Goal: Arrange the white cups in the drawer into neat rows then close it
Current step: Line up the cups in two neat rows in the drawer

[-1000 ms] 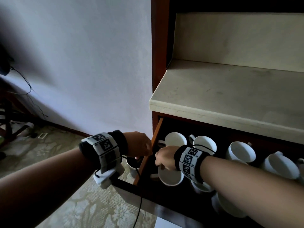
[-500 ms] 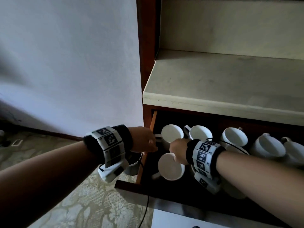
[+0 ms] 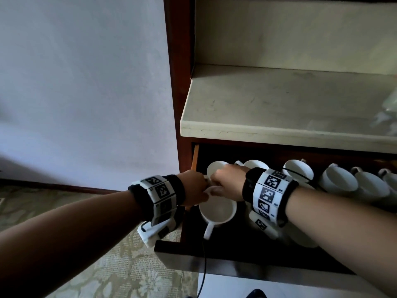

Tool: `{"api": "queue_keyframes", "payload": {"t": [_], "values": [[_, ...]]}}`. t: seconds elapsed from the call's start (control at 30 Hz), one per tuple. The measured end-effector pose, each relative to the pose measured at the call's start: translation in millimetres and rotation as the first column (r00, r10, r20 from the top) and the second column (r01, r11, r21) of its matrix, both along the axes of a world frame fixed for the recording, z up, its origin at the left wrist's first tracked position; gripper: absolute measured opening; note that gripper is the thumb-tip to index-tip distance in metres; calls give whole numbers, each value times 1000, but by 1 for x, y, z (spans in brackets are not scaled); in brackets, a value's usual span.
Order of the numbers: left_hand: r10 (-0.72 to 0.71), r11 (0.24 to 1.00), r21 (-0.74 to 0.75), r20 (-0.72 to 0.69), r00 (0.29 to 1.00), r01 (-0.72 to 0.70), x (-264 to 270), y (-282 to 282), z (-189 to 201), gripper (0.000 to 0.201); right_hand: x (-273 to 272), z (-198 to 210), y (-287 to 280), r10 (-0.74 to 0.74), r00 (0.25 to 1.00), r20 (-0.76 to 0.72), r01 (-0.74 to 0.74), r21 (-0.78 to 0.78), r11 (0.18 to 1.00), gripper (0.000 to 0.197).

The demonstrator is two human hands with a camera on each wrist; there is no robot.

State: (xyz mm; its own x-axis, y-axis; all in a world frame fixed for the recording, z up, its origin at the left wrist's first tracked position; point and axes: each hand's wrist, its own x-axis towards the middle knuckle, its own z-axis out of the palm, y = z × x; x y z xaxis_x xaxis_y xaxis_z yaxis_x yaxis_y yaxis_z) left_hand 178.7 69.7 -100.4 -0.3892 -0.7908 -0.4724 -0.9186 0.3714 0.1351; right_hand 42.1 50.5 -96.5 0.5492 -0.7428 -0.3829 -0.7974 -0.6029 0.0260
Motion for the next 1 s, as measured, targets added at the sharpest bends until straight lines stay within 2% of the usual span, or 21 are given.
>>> {"api": "queue_keyframes", "payload": {"t": [0.07,0.17,0.3,0.37,0.57,0.63,0.7,0.77,0.83,1.0], "values": [[82,996,39,-63,995,-80,6,-1,-3,35,-3,-5,-2,-117,993,-30,118,26,993,33],[228,971,112,-135,964,-213,9,-4,-8,35,-6,-18,-5,-180,980,-84,187,88,978,31],[105,989,104,8,994,-105,8,0,-9,35,2,-32,-3,-144,982,-121,160,128,979,27],[54,997,47,72,996,-57,7,3,-9,31,9,-39,0,-77,977,-198,106,138,985,27],[28,998,-61,107,994,-21,7,6,-18,28,22,-57,1,50,921,-387,-1,126,992,27],[35,997,-66,113,993,-28,6,6,-19,26,22,-60,-2,75,923,-377,-34,113,993,27],[41,997,-72,109,993,-33,6,7,-18,24,23,-59,-4,62,954,-292,-26,127,992,23],[42,997,-75,104,994,-35,7,8,-17,23,25,-60,-4,72,933,-353,-18,153,988,9],[43,997,-70,96,994,-36,9,9,-17,24,28,-60,-4,12,932,-362,47,154,987,14],[33,997,-71,99,995,-26,9,10,-17,26,21,-68,-6,-54,968,-245,97,165,981,31]]}}
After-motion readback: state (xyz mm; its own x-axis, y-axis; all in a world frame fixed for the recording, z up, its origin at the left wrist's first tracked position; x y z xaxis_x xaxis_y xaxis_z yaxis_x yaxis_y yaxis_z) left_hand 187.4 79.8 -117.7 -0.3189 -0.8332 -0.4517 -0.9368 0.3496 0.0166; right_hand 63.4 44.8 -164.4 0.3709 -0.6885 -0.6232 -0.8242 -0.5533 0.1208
